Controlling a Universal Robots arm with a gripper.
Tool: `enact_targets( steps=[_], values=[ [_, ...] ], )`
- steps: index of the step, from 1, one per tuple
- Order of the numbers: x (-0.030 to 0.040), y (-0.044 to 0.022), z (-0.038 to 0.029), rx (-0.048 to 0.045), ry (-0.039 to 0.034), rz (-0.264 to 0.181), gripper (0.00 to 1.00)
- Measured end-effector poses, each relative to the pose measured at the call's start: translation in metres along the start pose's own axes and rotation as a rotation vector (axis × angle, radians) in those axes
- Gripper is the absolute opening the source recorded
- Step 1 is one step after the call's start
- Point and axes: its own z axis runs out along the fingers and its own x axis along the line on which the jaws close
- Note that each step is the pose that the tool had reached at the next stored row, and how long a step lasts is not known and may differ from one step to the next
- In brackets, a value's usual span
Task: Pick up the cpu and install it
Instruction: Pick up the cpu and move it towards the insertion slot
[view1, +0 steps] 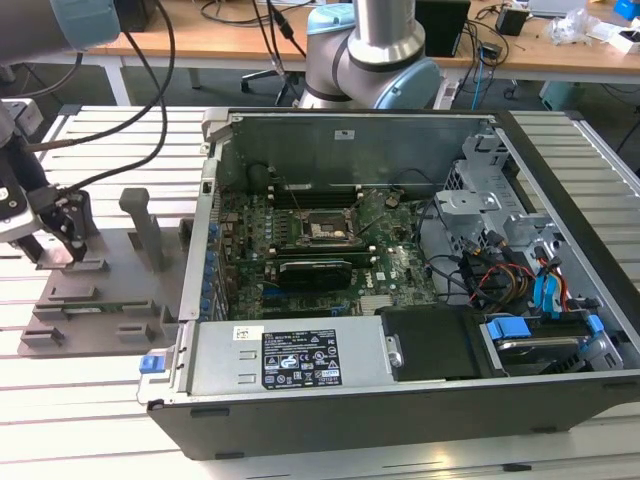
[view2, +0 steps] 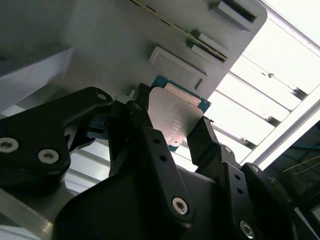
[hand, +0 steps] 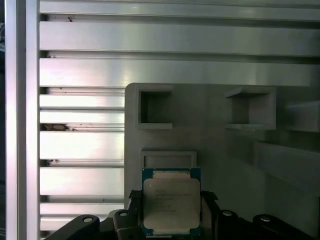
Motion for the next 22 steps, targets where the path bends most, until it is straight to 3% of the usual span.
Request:
enact_targets(
  steps=[22],
  values=[
    [-0.0006, -0.0003, -0.0242, 0.0001, 0.0002, 0.000, 0.55]
  ],
)
